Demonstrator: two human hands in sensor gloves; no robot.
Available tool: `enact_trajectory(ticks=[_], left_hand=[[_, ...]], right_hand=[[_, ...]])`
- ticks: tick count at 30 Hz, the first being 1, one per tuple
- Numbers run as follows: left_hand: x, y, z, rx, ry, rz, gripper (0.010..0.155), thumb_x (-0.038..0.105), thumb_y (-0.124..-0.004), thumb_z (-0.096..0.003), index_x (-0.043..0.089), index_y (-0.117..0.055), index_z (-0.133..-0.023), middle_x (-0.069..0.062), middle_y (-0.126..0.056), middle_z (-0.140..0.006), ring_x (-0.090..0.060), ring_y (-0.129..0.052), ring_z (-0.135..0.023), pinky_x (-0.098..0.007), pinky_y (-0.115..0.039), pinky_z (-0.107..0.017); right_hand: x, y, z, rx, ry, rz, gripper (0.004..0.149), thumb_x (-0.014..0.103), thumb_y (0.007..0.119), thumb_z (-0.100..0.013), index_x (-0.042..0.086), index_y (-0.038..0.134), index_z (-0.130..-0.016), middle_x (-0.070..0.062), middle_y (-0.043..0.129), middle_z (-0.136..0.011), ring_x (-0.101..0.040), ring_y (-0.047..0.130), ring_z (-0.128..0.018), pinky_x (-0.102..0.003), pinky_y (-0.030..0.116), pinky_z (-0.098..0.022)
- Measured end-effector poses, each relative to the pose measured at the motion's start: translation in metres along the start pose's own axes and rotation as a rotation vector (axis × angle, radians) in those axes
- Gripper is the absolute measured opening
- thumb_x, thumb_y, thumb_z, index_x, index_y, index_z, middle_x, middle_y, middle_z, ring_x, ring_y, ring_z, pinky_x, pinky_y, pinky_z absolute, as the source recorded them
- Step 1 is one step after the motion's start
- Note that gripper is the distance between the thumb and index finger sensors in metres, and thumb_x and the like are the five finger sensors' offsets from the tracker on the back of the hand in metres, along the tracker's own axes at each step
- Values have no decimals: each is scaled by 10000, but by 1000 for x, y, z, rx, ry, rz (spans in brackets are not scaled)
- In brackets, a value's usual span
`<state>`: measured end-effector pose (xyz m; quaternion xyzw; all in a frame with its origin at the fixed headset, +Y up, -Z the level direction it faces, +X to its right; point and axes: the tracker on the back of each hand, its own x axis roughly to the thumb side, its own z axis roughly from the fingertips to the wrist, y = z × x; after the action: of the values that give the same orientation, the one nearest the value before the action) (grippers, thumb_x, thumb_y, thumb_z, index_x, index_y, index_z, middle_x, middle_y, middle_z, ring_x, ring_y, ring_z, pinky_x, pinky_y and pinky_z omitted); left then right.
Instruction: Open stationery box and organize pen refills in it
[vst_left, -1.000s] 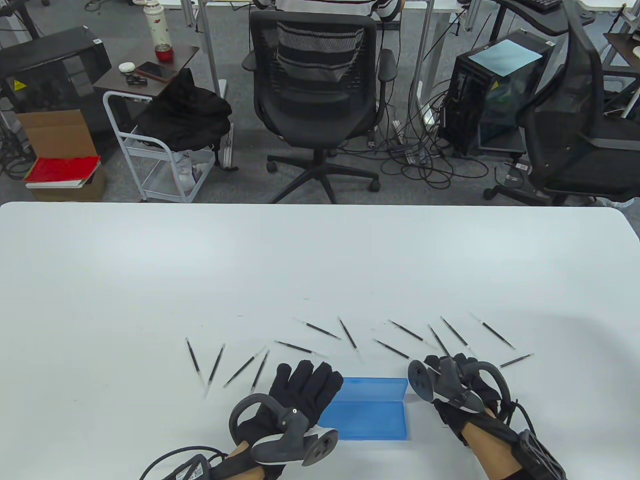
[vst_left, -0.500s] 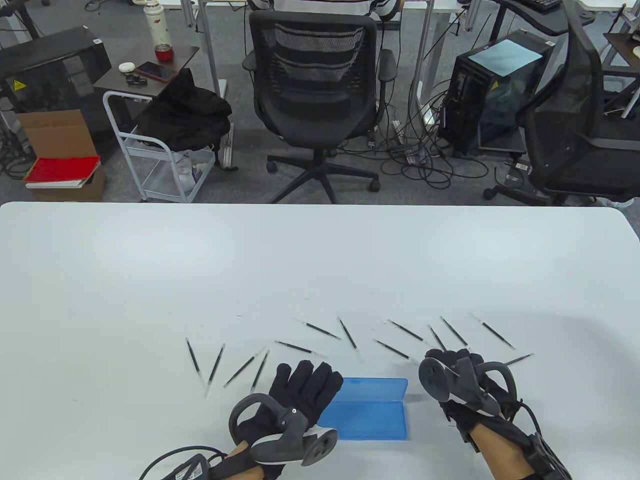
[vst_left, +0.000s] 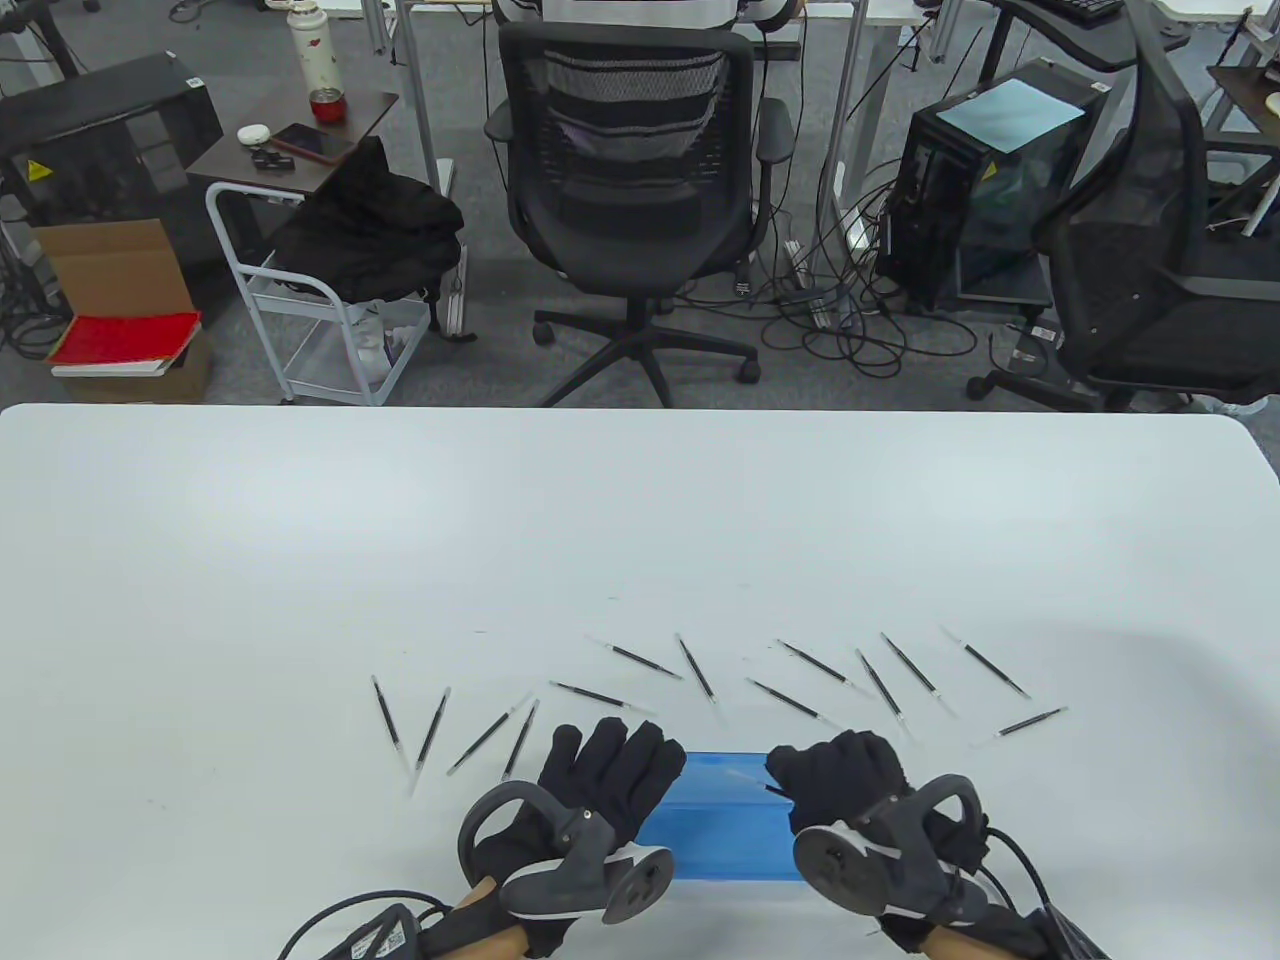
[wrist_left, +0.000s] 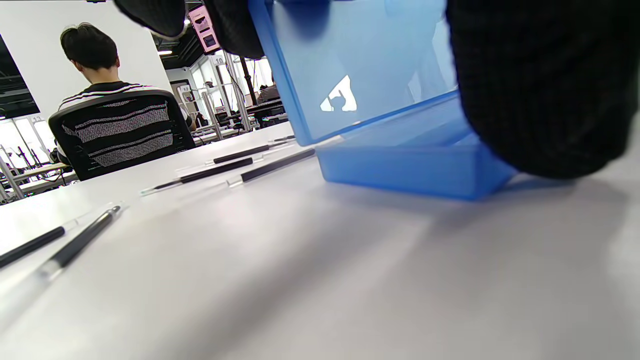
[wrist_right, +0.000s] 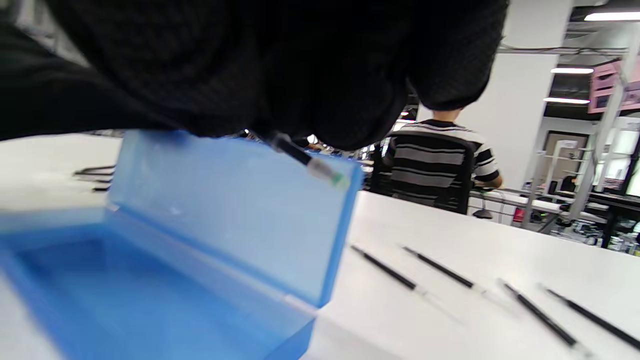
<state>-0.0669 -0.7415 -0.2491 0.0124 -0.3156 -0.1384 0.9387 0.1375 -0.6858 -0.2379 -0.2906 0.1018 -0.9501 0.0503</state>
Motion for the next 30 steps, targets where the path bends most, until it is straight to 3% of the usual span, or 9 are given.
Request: enact_trajectory(ticks=[3, 9, 24, 30], left_hand=[[-1, 0, -1, -5, -2, 10, 1233, 651, -876, -333, 188, -121, -1190, -99, -203, -1295, -440, -439, -1186, -683, -467, -811], [-4, -1, -2, -10, -11, 37, 1237, 648, -879, -336, 193, -108, -1189, -96, -185, -1293, -442, -418, -1188, -685, -456, -814], [-3, -1, -2, -10, -18, 34, 1225, 648, -871, -347, 186, -106, -1185, -105, -177, -1290, -451, -410, -1184, -684, -458, -813], [-4, -2, -2, -9, -21, 58, 1153, 661, -798, -397, 194, -98, -1186, -101, -168, -1289, -453, -400, -1182, -682, -461, -811]], right_hand=[[22, 18, -5, 76, -92, 7, 594, 319, 960, -392, 147, 778, -930, -40, 1010, -731, -313, 1010, -667, -592, 787, -629], [48, 34, -10, 98, -143, 111, 600, 324, 957, -388, 154, 771, -932, -33, 1009, -732, -306, 1011, -666, -584, 789, -630], [48, 54, -17, 105, -133, 124, 583, 313, 935, -406, 169, 758, -943, -28, 996, -767, -308, 995, -699, -570, 783, -633], [48, 54, -16, 115, -125, 127, 578, 315, 921, -416, 175, 750, -950, -28, 991, -778, -311, 992, -708, -567, 779, -636]])
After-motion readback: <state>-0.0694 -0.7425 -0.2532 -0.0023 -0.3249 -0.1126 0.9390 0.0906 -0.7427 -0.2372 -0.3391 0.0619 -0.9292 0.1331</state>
